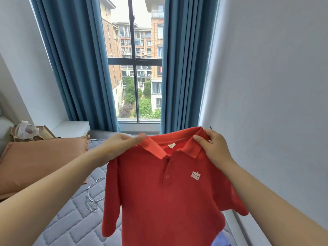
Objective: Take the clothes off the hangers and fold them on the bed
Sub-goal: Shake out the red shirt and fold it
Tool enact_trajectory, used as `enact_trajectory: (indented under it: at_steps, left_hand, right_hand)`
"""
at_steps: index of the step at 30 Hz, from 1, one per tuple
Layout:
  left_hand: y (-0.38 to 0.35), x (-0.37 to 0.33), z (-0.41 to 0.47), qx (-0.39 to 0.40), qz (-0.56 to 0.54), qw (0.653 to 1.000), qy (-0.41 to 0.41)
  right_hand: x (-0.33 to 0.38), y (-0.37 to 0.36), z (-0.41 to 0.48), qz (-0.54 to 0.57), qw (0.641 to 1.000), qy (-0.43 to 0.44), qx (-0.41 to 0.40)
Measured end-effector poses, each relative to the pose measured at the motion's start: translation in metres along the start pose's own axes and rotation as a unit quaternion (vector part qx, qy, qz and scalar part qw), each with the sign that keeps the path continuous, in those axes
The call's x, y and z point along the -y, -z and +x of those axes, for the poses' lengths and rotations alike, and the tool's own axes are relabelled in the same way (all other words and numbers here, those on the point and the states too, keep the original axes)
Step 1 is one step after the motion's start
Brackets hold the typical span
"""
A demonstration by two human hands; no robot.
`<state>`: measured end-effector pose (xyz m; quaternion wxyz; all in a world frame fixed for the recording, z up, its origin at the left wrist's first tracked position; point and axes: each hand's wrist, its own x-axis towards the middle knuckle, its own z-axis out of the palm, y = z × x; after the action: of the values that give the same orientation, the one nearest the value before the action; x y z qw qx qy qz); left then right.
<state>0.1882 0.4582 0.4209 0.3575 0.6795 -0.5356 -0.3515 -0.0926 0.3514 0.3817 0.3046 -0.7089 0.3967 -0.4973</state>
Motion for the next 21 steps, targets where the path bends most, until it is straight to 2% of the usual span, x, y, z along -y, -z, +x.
enact_trajectory:
  at_steps: [4, 9, 12, 14, 17, 19, 21]
  left_hand:
    - [-0.006, 0.007, -0.001, -0.004, -0.029, 0.999, -0.043]
    - [-0.007, 0.011, 0.003, -0.083, 0.014, 0.988, -0.13]
    - [-0.01, 0.015, 0.001, -0.142, 0.071, 0.975, -0.154]
    - [-0.015, 0.024, -0.001, -0.17, 0.104, 0.969, -0.145]
    - [-0.027, 0.043, -0.01, -0.16, 0.14, 0.967, -0.141]
    - [-0.036, 0.059, -0.019, -0.124, 0.174, 0.969, -0.128]
    - [-0.045, 0.076, -0.029, -0.097, 0.179, 0.973, -0.108]
  right_hand:
    - [0.006, 0.004, 0.0, -0.002, 1.0, 0.018, 0.001]
    - [0.008, 0.016, -0.003, 0.004, 0.999, 0.016, 0.049]
    - [0.009, 0.022, -0.006, 0.006, 0.993, -0.015, 0.116]
    - [0.009, 0.028, -0.007, 0.018, 0.978, -0.056, 0.202]
    - [-0.003, 0.04, -0.01, -0.069, 0.94, -0.103, 0.318]
    - [-0.019, 0.046, -0.016, -0.161, 0.924, -0.108, 0.329]
    - [-0.037, 0.049, -0.028, -0.221, 0.921, -0.099, 0.304]
